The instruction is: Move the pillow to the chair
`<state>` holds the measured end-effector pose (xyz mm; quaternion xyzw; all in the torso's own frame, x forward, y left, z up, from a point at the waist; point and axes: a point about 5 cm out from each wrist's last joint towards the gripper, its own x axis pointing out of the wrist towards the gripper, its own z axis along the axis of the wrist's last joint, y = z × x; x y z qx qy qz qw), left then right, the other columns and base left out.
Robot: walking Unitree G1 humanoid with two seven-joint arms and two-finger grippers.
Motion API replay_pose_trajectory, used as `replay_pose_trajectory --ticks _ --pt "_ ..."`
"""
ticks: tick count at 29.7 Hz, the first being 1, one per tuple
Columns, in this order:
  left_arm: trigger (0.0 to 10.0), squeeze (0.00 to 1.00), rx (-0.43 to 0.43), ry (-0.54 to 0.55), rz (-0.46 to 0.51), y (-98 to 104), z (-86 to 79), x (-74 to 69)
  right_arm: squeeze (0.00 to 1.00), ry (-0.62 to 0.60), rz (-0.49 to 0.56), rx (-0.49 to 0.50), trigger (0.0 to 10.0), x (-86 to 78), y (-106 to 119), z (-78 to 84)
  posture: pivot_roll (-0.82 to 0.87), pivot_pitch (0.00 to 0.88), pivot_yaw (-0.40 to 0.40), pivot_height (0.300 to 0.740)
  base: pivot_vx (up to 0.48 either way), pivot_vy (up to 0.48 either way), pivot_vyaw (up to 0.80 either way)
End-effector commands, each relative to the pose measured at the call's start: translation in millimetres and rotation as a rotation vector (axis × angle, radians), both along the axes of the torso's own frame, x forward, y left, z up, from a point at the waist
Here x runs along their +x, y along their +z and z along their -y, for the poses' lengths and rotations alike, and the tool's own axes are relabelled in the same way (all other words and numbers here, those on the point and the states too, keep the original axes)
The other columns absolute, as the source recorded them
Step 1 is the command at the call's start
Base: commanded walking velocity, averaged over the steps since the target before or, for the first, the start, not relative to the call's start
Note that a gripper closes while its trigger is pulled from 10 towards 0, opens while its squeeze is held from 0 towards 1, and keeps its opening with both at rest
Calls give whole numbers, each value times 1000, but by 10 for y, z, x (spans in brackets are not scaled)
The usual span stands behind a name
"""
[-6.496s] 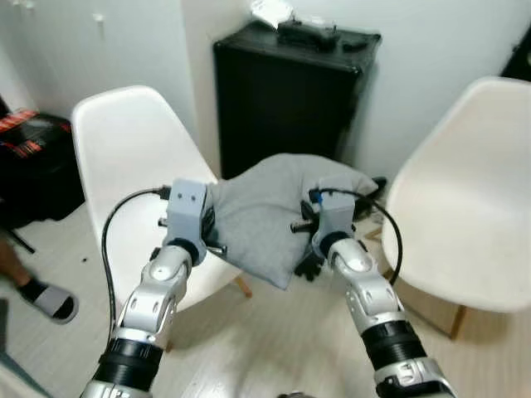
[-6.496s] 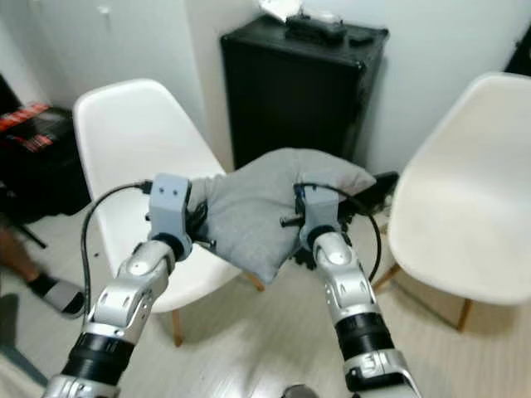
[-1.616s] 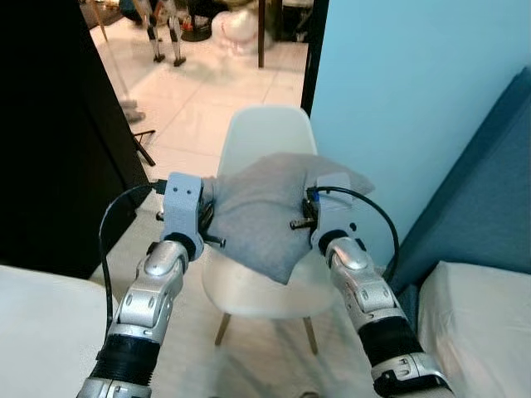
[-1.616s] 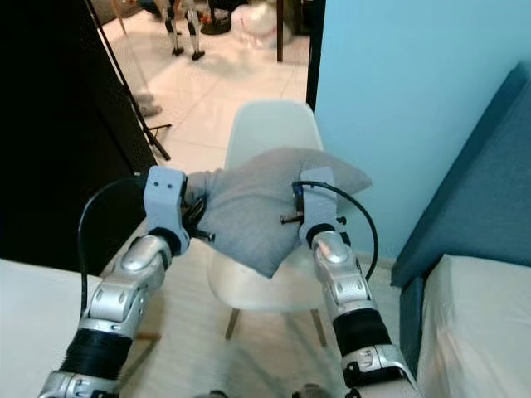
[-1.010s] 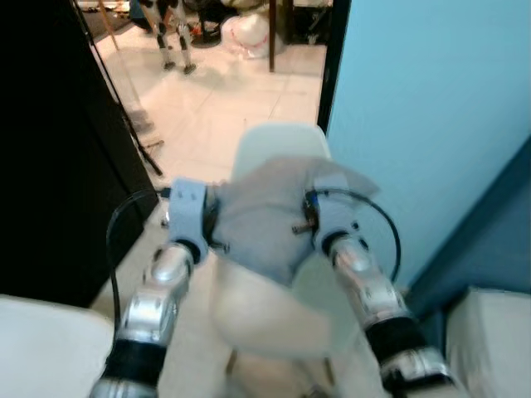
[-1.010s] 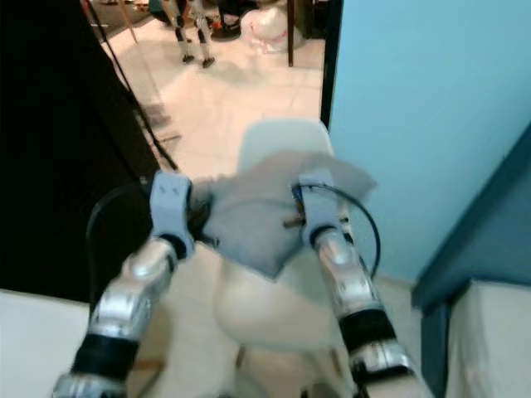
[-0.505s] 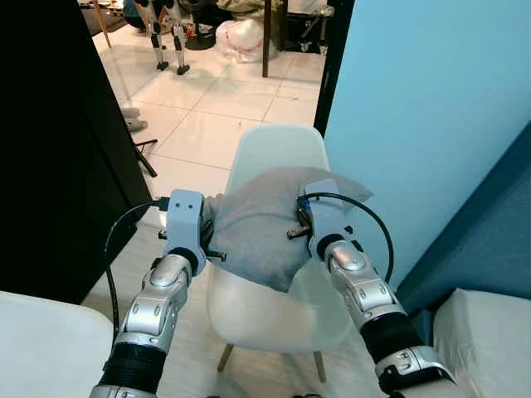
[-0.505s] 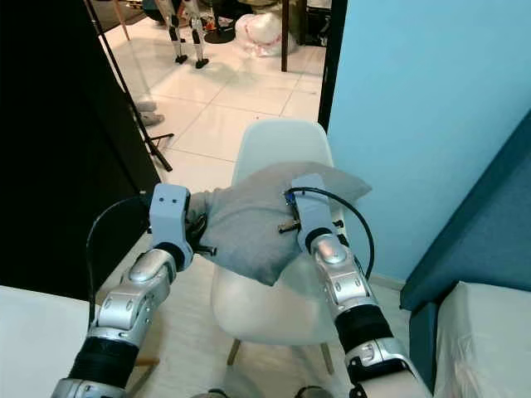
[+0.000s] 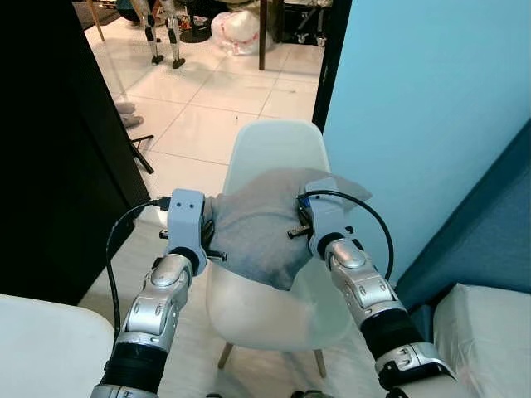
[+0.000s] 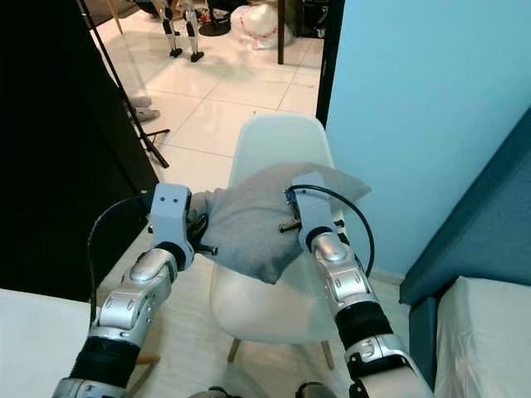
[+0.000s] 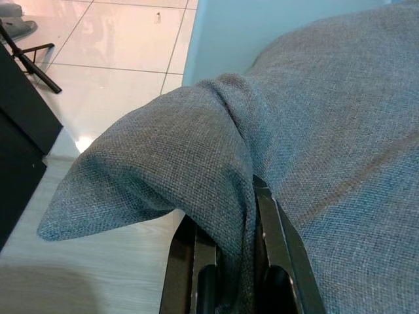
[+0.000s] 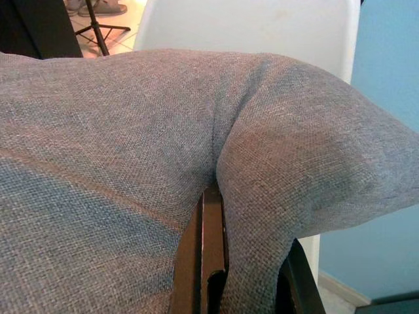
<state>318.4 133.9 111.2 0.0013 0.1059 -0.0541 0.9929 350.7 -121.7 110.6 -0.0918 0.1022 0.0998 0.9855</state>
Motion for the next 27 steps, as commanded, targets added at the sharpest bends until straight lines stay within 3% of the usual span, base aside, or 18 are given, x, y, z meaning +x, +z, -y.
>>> replay_pose_trajectory --ticks 1,13,27 --pt "10000 0 25 51 -2 -12 -111 5 0 -53 15 -11 10000 25 29 93 29 82 19 696 0 0 0" --pt "10000 0 26 48 -5 -16 -111 -1 0 -56 12 -11 10000 27 25 98 26 88 20 651 0 0 0" --pt "10000 0 33 46 -15 -29 -117 -10 0 -66 17 -15 10000 40 43 122 28 94 21 651 0 0 0"
